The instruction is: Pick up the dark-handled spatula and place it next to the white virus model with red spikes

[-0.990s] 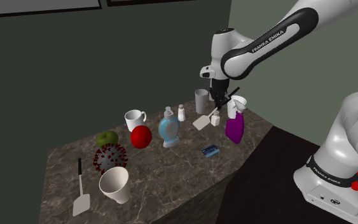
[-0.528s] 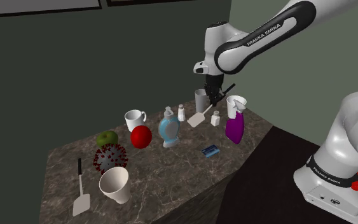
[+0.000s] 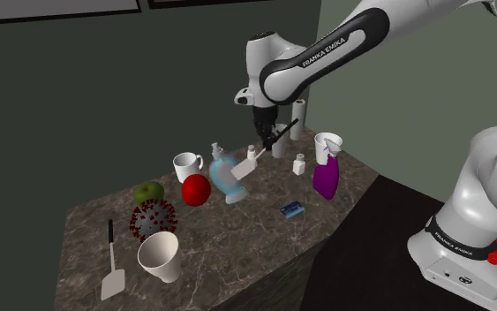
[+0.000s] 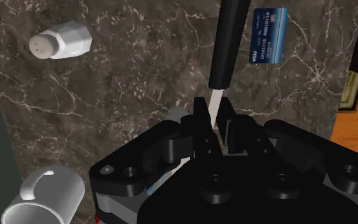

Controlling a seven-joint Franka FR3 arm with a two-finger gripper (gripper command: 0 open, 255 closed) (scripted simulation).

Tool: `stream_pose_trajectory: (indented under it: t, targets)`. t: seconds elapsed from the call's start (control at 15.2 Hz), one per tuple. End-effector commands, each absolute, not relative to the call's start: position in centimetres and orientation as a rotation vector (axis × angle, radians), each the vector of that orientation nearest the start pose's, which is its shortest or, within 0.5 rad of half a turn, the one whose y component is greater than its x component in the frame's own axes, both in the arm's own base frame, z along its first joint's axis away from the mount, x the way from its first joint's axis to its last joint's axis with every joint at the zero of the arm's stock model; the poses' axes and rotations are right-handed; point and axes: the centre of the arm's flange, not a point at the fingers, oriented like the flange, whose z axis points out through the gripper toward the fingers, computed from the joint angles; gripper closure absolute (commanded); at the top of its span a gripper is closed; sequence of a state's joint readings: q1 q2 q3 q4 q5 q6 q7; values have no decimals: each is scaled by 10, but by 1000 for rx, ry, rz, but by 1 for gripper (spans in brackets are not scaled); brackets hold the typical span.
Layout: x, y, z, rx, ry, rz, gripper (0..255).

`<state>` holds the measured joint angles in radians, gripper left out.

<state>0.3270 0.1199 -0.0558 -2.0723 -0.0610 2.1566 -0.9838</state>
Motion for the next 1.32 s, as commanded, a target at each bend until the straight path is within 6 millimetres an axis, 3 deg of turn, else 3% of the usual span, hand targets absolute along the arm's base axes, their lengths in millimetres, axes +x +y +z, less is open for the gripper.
stream_pose_trajectory:
  t: [0.0,0.92,1.25]
  targets:
    - [560,172,370,-2542,-1912,84,255]
    - [671,324,370,-2542,-1912,84,255]
    - [671,324,343,-2542,-1912,84,255]
